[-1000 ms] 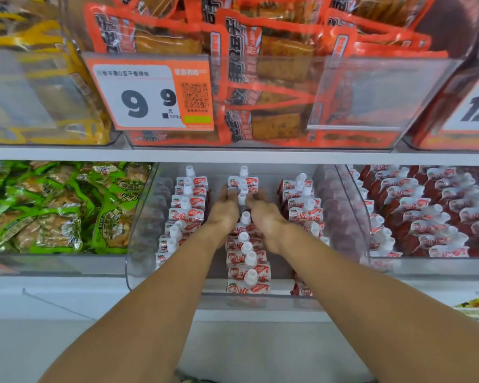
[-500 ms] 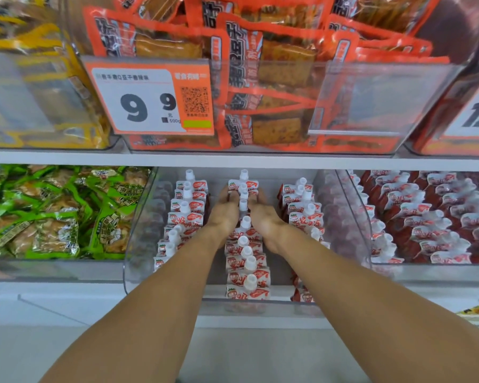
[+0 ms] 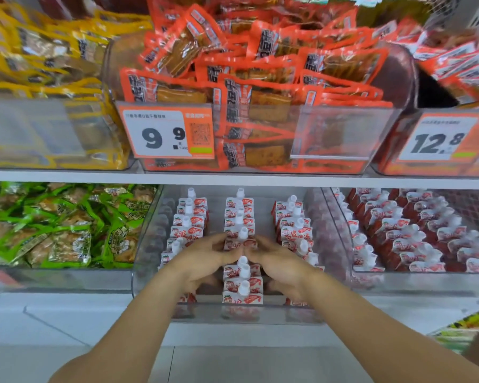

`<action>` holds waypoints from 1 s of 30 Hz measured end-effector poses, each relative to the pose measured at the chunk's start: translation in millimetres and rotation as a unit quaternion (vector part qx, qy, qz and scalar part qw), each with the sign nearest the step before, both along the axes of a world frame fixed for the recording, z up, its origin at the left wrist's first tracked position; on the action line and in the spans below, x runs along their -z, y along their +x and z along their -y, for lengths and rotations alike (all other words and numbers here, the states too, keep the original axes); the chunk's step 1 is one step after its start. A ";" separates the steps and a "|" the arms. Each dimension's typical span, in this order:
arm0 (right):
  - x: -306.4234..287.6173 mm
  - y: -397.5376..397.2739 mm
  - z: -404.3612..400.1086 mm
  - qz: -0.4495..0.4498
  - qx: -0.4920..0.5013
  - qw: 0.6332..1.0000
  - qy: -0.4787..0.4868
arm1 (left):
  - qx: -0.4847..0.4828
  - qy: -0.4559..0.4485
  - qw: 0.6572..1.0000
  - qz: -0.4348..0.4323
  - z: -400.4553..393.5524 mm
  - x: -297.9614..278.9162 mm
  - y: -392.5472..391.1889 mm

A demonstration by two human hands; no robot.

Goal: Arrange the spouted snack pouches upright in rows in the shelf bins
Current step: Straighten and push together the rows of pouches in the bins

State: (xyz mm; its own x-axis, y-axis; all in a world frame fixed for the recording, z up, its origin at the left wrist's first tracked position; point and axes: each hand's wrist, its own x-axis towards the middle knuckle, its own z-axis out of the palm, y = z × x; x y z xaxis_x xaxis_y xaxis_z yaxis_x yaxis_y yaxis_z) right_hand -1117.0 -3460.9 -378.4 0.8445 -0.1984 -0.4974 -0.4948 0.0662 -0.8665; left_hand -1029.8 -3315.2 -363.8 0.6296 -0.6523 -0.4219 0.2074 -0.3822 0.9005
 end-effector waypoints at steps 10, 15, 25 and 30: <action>-4.9 -14.6 3.4 -0.028 -0.119 0.992 -0.023 | 0.095 -0.012 0.994 0.051 -15.4 6.0 -11.0; -27.7 -17.6 1.3 -0.062 -0.174 0.976 -0.112 | 0.108 -0.014 0.992 0.065 -21.4 0.2 -14.9; -17.5 90.4 -75.3 0.101 0.001 0.980 -0.172 | -0.238 0.148 0.805 0.522 -108.8 -0.2 -22.4; 9.6 144.0 -85.2 0.041 0.108 0.990 -0.083 | -0.205 0.163 0.869 0.419 -130.9 23.6 -25.6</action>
State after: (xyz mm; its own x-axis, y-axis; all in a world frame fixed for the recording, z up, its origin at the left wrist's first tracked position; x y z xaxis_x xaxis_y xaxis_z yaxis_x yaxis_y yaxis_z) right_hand -973.0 -3375.7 -387.9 0.8098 -0.4510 -0.3752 -0.4127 0.0164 -0.9107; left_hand -1055.4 -3184.3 -387.4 0.9563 -0.2328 0.1772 -0.2910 -0.6935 0.6590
